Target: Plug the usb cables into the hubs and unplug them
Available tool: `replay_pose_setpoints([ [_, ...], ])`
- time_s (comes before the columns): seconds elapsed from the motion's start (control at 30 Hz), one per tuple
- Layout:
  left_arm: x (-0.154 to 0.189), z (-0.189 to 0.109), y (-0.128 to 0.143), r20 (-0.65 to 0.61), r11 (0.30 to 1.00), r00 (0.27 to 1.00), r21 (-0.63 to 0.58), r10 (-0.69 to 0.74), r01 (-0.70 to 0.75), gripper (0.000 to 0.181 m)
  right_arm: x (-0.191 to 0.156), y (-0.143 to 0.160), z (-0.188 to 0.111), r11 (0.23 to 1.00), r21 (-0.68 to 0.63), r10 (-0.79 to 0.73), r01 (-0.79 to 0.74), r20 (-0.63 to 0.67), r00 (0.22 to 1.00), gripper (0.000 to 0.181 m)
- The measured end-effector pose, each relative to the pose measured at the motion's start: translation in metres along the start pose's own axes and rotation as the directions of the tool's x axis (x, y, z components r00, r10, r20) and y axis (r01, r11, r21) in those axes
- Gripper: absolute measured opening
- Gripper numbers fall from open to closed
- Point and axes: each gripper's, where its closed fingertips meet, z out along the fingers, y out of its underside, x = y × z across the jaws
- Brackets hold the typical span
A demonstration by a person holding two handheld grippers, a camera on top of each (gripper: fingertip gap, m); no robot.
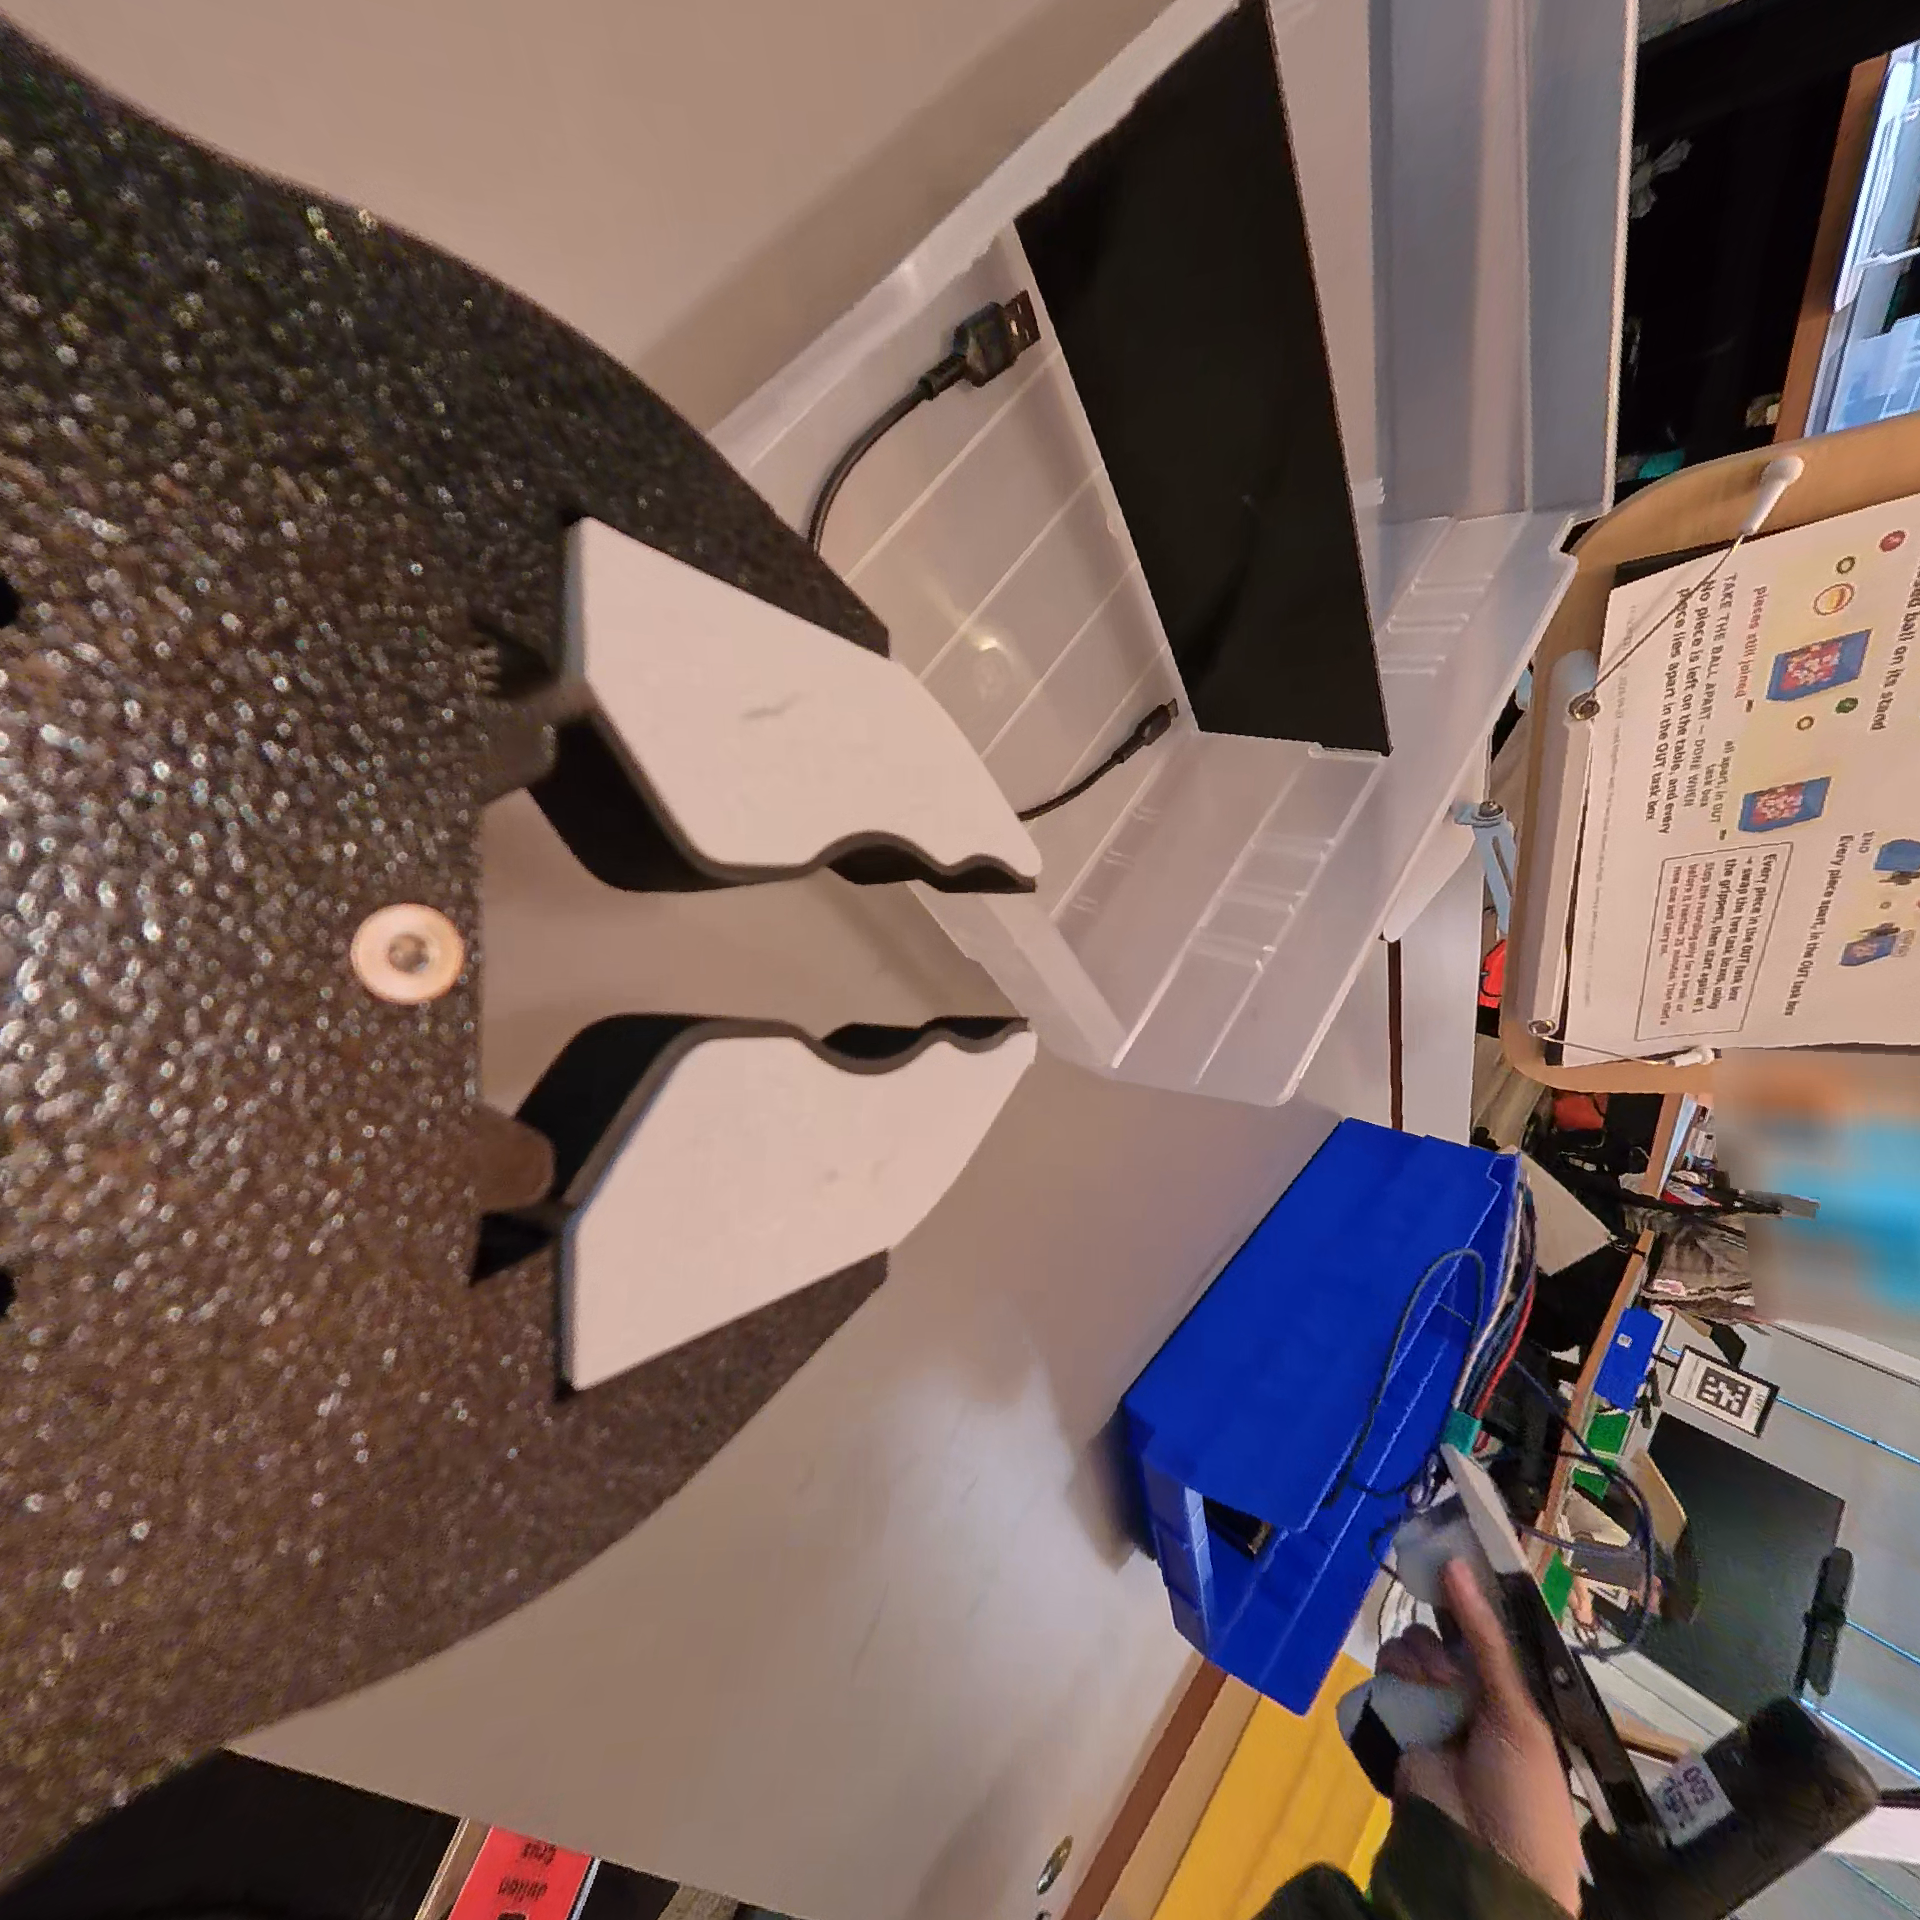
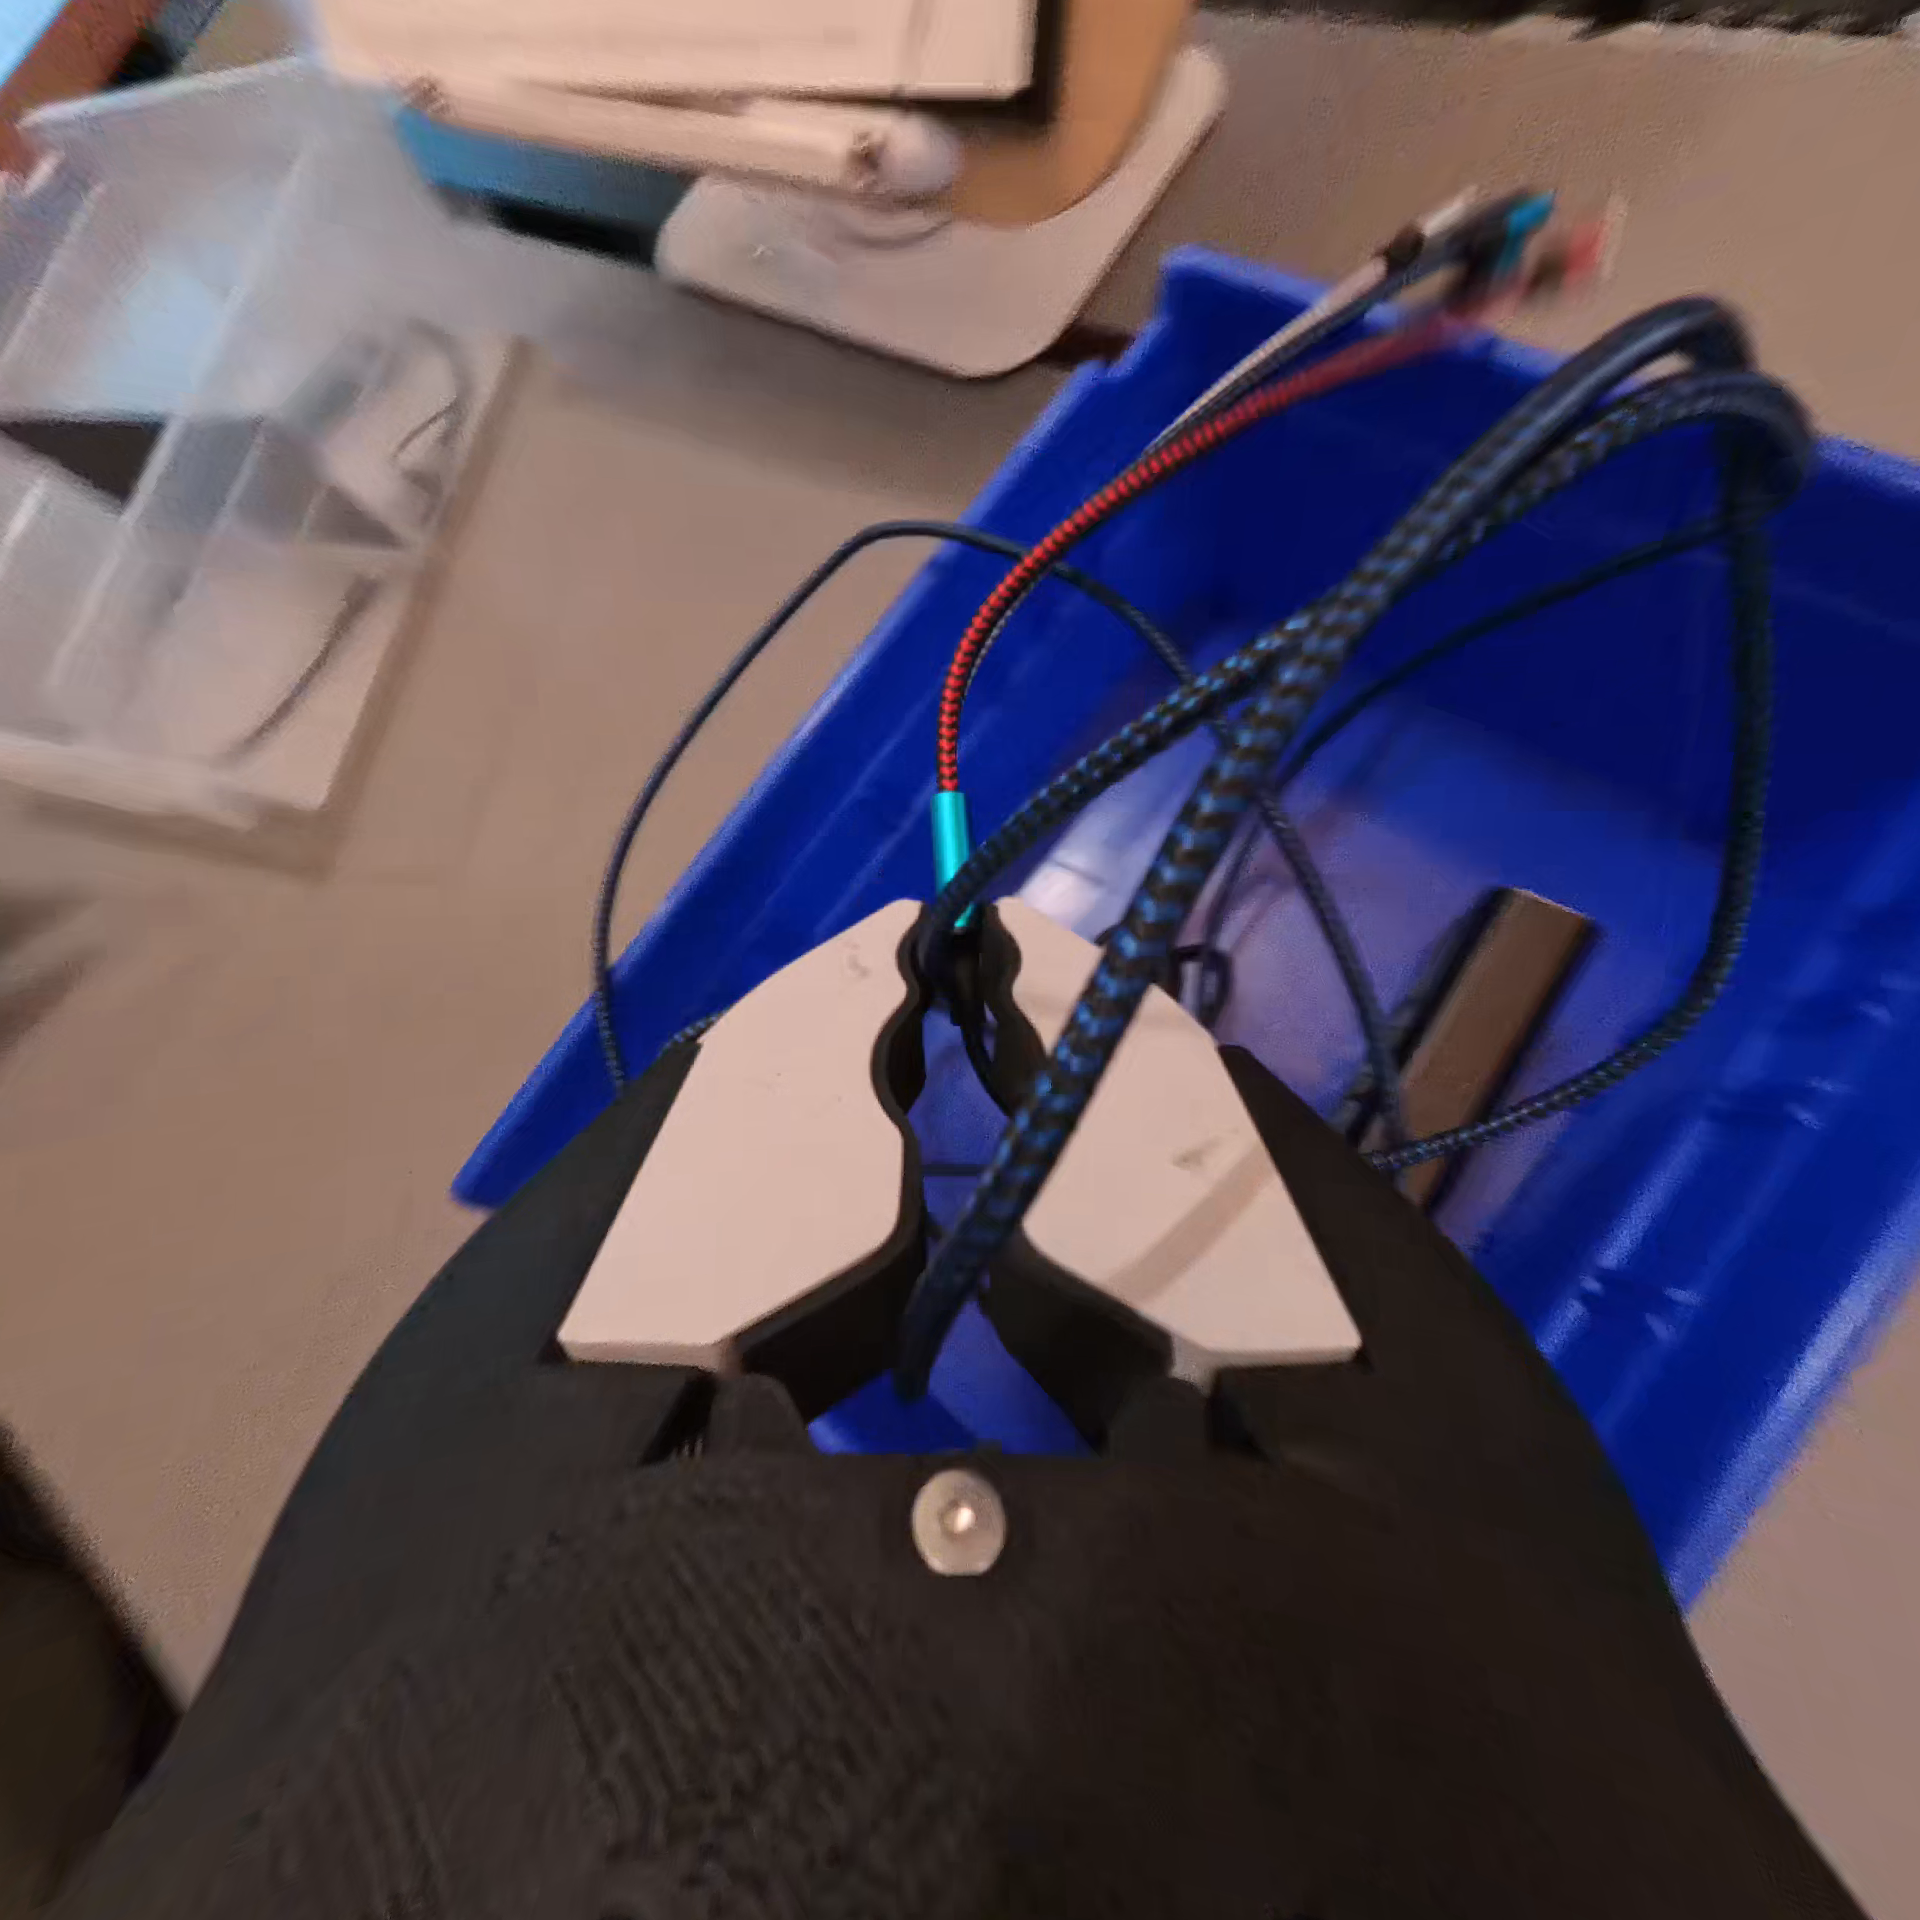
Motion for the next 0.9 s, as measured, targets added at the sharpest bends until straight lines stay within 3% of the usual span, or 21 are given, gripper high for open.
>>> replay_pose_setpoints([
  [0.1,0.001,0.001,0.001,-0.001,1.0,1.0,-0.007,0.008,-0.008,0.021,0.024,-0.017,-0.014,0.967,0.203,0.163,-0.152,-0.041,0.986,0.007],
  [0.13,0.001,0.001,0.001,-0.002,1.0,1.0,-0.006,0.008,-0.008,0.021,0.035,-0.01,-0.014,0.973,0.19,0.151,-0.129,-0.108,0.983,0.007],
  [0.17,0.001,0.001,0.001,-0.006,1.0,1.0,-0.006,0.006,-0.006,0.021,0.035,0.003,-0.009,0.989,0.125,0.093,-0.078,-0.124,0.988,0.007],
  [0.23,0.002,0.002,0.001,-0.013,1.0,1.0,-0.004,0.002,-0.002,0.021,0.011,0.028,0.006,1.0,0.0,-0.006,0.006,-0.011,1.0,0.007],
  [0.3,0.003,0.004,0.002,-0.016,1.0,1.0,-0.007,0.0,0.0,0.021,0.003,0.043,0.016,0.986,-0.08,-0.153,0.149,-0.051,0.987,0.008],
  [0.37,0.004,0.006,0.003,-0.021,1.0,1.0,-0.015,-0.002,0.002,0.021,-0.005,0.053,0.023,0.937,-0.181,-0.315,0.299,-0.066,0.947,0.009],
  [0.43,0.007,0.007,0.005,-0.028,1.0,1.0,-0.028,0.004,-0.004,0.021,-0.01,0.05,0.024,0.845,-0.244,-0.512,0.476,-0.111,0.852,0.009],
  [0.47,0.008,0.008,0.005,-0.027,0.999,1.0,-0.03,0.012,-0.013,0.022,-0.005,0.034,0.02,0.821,-0.223,-0.569,0.526,-0.245,0.785,0.009],
  [0.5,0.008,0.008,0.005,-0.023,0.999,0.999,-0.031,0.022,-0.022,0.021,-0.01,0.016,0.014,0.838,-0.132,-0.542,0.53,-0.322,0.776,0.008],
  [0.57,0.009,0.007,0.005,-0.021,0.999,0.999,-0.033,0.036,-0.036,0.022,-0.025,-0.012,0.001,0.866,0.065,-0.443,0.495,-0.357,0.822,0.008],
  [0.63,0.008,0.007,0.005,-0.02,0.999,0.999,-0.033,0.033,-0.034,0.021,-0.031,-0.031,-0.018,0.826,0.149,-0.442,0.544,-0.428,0.788,0.007],
  [0.7,0.008,0.007,0.005,-0.024,0.999,0.999,-0.031,0.024,-0.025,0.021,-0.038,-0.018,-0.019,0.848,0.081,-0.463,0.523,-0.363,0.808,0.007],
  [0.83,0.008,0.009,0.006,-0.027,0.999,0.999,-0.035,0.018,-0.019,0.021,-0.053,0.051,0.002,0.901,-0.177,-0.418,0.397,-0.099,0.903,0.007],
  [0.9,0.009,0.009,0.006,-0.03,0.999,0.999,-0.036,0.019,-0.021,0.021,-0.05,0.081,0.008,0.889,-0.311,-0.373,0.337,-0.064,0.926,0.008],
])
